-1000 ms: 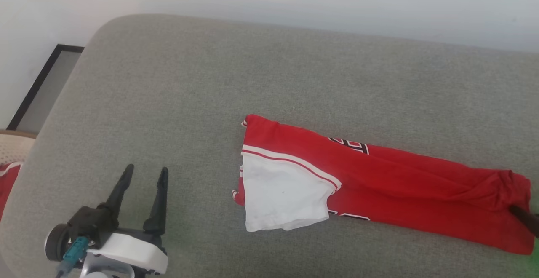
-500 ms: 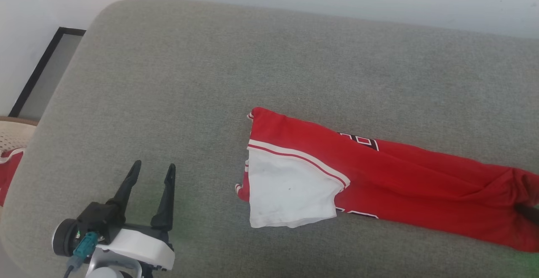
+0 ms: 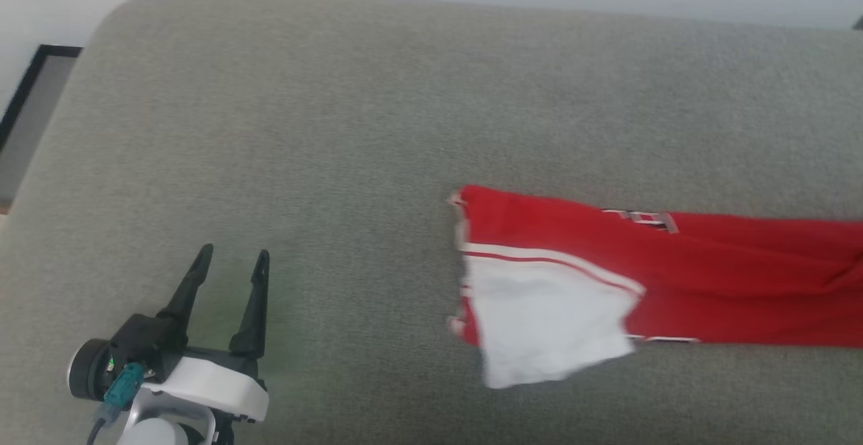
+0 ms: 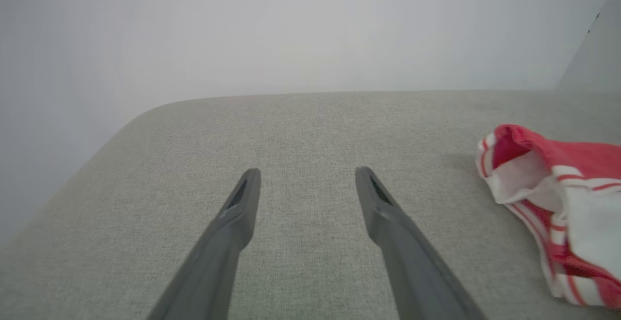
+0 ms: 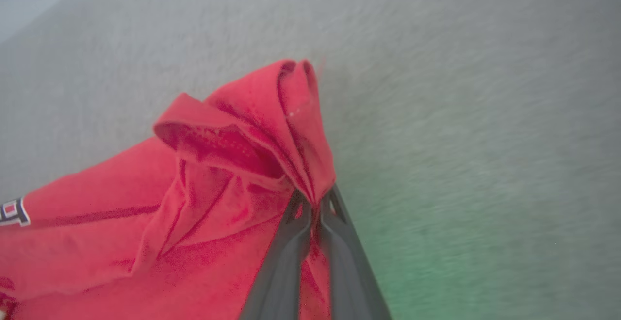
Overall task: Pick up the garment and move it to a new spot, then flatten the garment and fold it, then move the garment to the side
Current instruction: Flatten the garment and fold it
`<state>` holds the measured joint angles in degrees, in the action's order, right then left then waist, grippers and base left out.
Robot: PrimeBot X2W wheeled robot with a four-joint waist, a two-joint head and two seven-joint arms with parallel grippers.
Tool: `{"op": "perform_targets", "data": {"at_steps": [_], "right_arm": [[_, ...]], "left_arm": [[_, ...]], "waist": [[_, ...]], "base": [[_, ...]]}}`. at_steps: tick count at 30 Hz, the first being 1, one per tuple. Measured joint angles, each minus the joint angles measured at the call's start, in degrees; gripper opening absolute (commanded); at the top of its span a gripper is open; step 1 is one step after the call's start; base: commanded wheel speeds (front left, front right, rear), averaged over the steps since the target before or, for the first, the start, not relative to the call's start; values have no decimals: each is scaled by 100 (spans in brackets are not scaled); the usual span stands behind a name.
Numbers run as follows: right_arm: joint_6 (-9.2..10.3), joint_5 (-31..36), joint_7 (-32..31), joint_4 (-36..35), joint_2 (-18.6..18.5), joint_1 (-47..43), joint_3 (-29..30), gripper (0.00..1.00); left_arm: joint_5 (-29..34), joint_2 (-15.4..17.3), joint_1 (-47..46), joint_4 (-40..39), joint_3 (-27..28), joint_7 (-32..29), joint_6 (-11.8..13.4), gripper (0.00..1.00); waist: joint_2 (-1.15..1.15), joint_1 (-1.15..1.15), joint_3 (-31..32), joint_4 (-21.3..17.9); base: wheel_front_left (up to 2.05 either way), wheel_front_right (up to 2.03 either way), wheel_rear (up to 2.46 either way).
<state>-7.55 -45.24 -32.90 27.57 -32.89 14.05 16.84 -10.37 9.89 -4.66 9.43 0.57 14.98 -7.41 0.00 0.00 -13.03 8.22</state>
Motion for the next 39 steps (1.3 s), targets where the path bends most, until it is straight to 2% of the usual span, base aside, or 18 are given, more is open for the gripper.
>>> {"op": "perform_targets", "data": {"at_steps": [10,14,18,22,27,28,32,35,39], "right_arm": [[0,822,287,675,-699,423,1273,0],[3,971,358,931,-871,560,1560,0],[4,1065,286,778,-797,686,1365,0],[4,961,122,319,-647,571,884,0],[5,543,-109,-723,-415,90,263,0],[5,543,-109,-723,-415,90,263,0],[5,250,-377,-1746,-216,-293,-76,0],[5,170,-645,-2627,-54,-455,-483,0],[5,196,-836,-3204,149,-446,-1031,0]], "left_arm": [[16,114,-171,-74,-7,0,0,100],[10,174,-214,-83,5,0,0,100],[12,156,-227,-78,18,0,0,100],[12,93,-225,-58,2,0,0,100],[12,36,-171,-37,-19,0,0,100],[12,36,-171,-37,-19,0,0,100],[12,-18,-118,-22,-32,0,0,100],[13,-91,-110,-21,-69,0,0,100],[13,-118,-115,-20,-159,0,0,100]], "waist": [[0,0,-286,-306],[0,0,-333,-360],[0,0,-308,-420],[0,0,-235,-446],[0,0,-123,-455],[0,0,-123,-455],[0,0,-41,-455],[0,0,6,-425],[0,0,28,-330]], "base": [[0,0,0],[0,0,0],[0,0,0],[0,0,0],[0,0,0],[0,0,0],[0,0,0],[0,0,0],[0,0,0]]}}
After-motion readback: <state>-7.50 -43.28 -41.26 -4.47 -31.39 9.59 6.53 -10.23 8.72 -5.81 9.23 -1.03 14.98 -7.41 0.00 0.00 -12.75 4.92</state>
